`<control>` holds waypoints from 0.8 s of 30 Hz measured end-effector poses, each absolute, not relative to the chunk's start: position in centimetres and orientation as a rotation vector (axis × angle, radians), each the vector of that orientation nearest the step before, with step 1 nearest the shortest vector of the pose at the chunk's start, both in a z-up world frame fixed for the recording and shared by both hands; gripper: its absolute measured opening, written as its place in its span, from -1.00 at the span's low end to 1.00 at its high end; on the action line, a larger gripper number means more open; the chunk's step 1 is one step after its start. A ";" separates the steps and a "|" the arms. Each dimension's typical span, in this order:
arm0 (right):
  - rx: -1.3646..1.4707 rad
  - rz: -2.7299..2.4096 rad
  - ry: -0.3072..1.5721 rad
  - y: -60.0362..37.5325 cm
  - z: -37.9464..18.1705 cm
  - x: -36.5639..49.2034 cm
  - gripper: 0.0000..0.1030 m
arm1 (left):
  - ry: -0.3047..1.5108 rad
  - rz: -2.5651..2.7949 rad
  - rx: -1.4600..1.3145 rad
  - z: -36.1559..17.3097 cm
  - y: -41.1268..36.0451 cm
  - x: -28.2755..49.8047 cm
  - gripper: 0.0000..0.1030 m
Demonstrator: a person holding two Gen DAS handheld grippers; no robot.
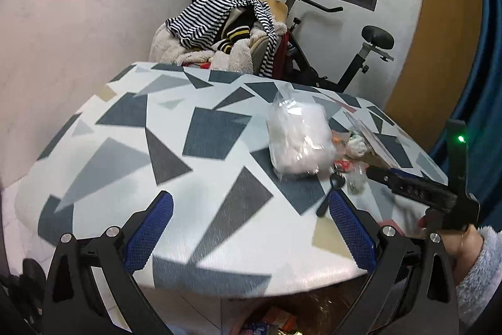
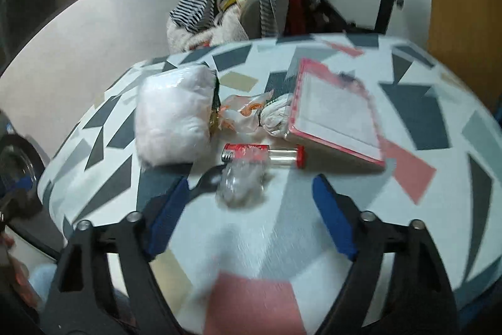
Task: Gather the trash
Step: 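Grasp the clear plastic wrapper with the right gripper while the left approaches the white bag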
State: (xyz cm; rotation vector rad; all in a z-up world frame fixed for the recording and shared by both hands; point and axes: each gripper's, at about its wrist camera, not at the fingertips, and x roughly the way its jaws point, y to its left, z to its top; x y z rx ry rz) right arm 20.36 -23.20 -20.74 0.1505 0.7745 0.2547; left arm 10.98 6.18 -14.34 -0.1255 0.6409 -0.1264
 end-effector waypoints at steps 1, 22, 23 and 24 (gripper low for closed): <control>0.180 0.259 0.799 -23.2 -20.9 21.3 0.34 | 0.639 -0.129 -0.117 -14.2 6.1 11.3 0.89; 0.326 0.262 0.746 -29.5 -21.7 19.0 -0.40 | 0.785 -0.491 0.074 -16.0 -9.0 26.1 0.04; 0.338 0.256 0.732 -30.2 -21.6 18.6 -0.40 | 0.809 -0.485 0.099 -16.4 -9.9 27.4 0.01; 0.344 0.253 0.725 -30.6 -21.5 18.3 -0.40 | 0.823 -0.483 0.116 -16.6 -10.2 28.1 0.00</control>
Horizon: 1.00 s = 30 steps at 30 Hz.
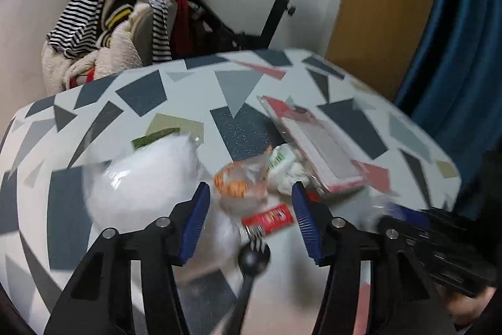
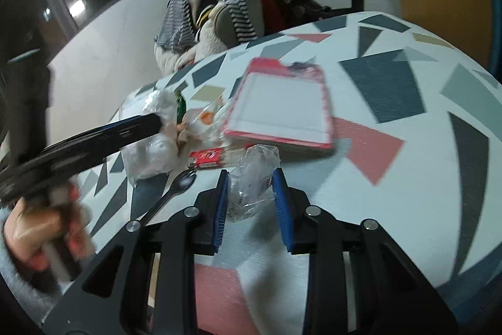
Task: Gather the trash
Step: 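Grasp the clear plastic wrapper with the right gripper while the left approaches the white bag, then grasp the clear bag of orange snacks with the left gripper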
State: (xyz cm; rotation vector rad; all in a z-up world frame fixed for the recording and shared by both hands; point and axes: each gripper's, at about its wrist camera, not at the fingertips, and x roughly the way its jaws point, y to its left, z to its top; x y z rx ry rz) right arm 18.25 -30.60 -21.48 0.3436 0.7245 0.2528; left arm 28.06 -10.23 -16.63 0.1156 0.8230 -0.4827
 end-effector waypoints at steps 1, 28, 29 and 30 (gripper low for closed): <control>0.350 0.251 0.709 -31.1 -21.4 17.9 -0.40 | 0.839 -0.477 0.151 -17.0 -11.0 28.9 0.00; 0.350 0.308 0.601 -31.9 -22.6 15.2 -0.40 | 0.801 -0.497 0.050 -12.6 -7.1 22.8 -0.93; 0.345 0.309 0.602 -31.7 -22.6 15.1 -0.40 | 0.799 -0.509 0.044 -12.5 -6.8 21.6 -0.93; 0.334 0.313 0.604 -31.4 -22.6 15.0 -0.40 | 0.799 -0.518 0.041 -12.4 -6.6 20.5 -0.93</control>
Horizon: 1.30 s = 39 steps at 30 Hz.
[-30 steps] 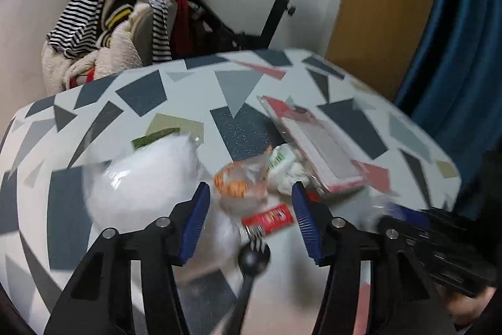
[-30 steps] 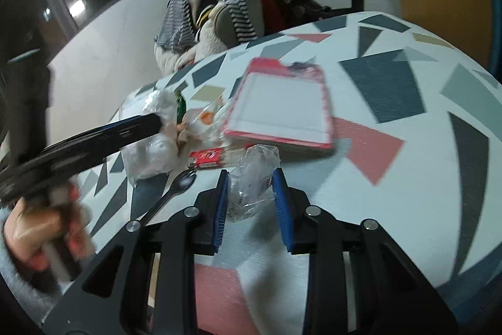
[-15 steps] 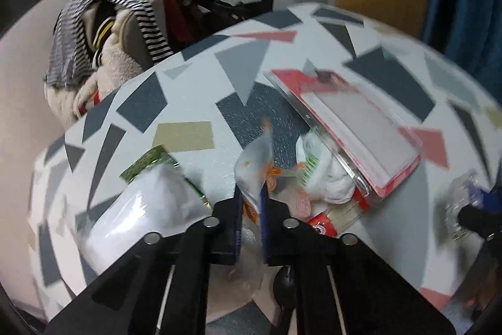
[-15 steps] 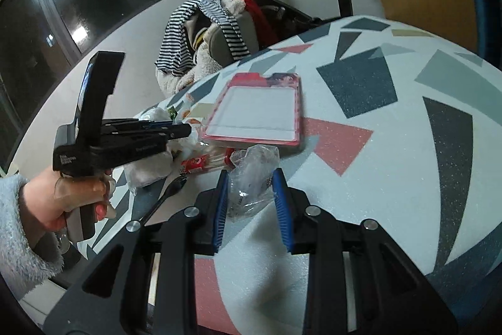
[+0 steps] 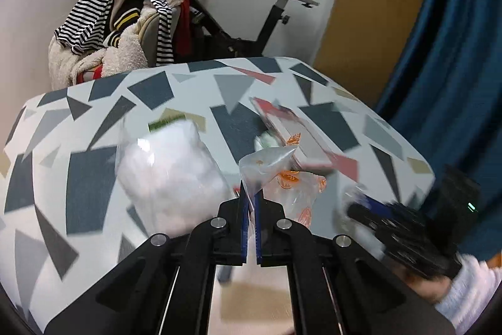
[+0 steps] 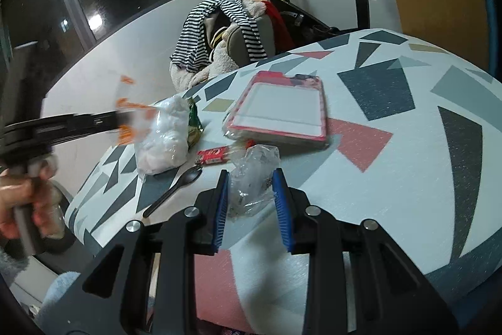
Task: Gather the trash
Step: 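Grasp the clear bag of orange snacks with the left gripper, then carry the orange snack bag over the bin and open the left gripper while the right carries the wrapper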
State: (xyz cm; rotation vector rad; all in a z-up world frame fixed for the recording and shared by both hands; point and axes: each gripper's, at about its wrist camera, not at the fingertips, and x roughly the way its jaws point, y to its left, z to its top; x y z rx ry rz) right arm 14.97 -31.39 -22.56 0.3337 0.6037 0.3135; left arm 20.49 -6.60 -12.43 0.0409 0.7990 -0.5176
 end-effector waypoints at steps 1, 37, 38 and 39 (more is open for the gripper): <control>0.324 0.317 0.605 -31.1 -22.5 14.8 -0.40 | 0.801 -0.524 0.036 -12.5 -6.3 19.5 -0.93; 0.003 0.487 0.763 -20.9 -25.0 4.0 -0.40 | 1.010 -0.509 0.027 -25.4 -0.6 3.4 -0.82; 0.003 0.487 0.765 -20.9 -25.1 4.2 -0.40 | 1.014 -0.514 0.033 -25.6 -0.8 3.4 -0.78; 0.002 0.489 0.768 -20.9 -25.2 4.2 -0.40 | 1.019 -0.518 0.039 -25.7 -0.9 3.4 -0.73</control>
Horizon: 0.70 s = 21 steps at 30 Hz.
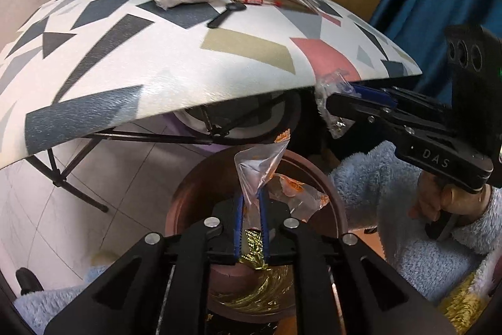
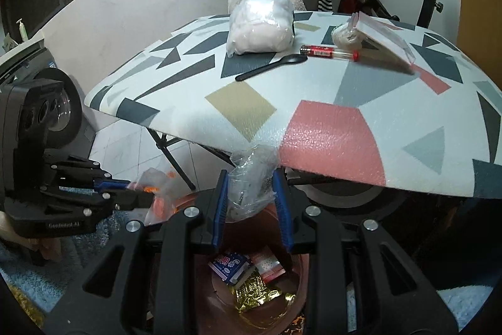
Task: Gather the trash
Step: 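Carry the orange snack bag over the bin and open the left gripper while the right carries the wrapper, then lower the clear wrapper into the bin and open the right gripper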
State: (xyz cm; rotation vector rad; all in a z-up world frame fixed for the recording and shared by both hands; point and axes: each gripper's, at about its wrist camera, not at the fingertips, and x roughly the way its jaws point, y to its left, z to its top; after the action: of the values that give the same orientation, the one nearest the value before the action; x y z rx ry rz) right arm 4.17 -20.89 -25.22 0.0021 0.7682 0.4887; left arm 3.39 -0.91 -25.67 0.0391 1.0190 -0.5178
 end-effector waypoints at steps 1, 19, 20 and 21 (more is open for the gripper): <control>0.000 0.489 0.770 -20.9 -25.3 4.2 -0.40 | 1.023 -0.521 0.043 -25.8 -1.0 3.4 -0.58; -0.053 0.504 0.818 -19.7 -26.5 4.4 -0.40 | 0.805 -0.328 -0.072 -22.2 2.9 2.0 0.66; -0.060 0.505 0.829 -19.6 -26.7 4.5 -0.40 | 0.787 -0.314 -0.075 -21.9 3.1 1.9 0.71; -0.063 0.506 0.833 -19.4 -26.8 4.5 -0.40 | 0.772 -0.300 -0.080 -21.6 3.3 1.8 0.73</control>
State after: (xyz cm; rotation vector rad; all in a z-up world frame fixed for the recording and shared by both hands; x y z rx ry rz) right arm 4.45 -19.44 -26.82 -0.0630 0.8328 0.5056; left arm 1.77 3.33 -21.64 -0.0799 0.7716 -0.3002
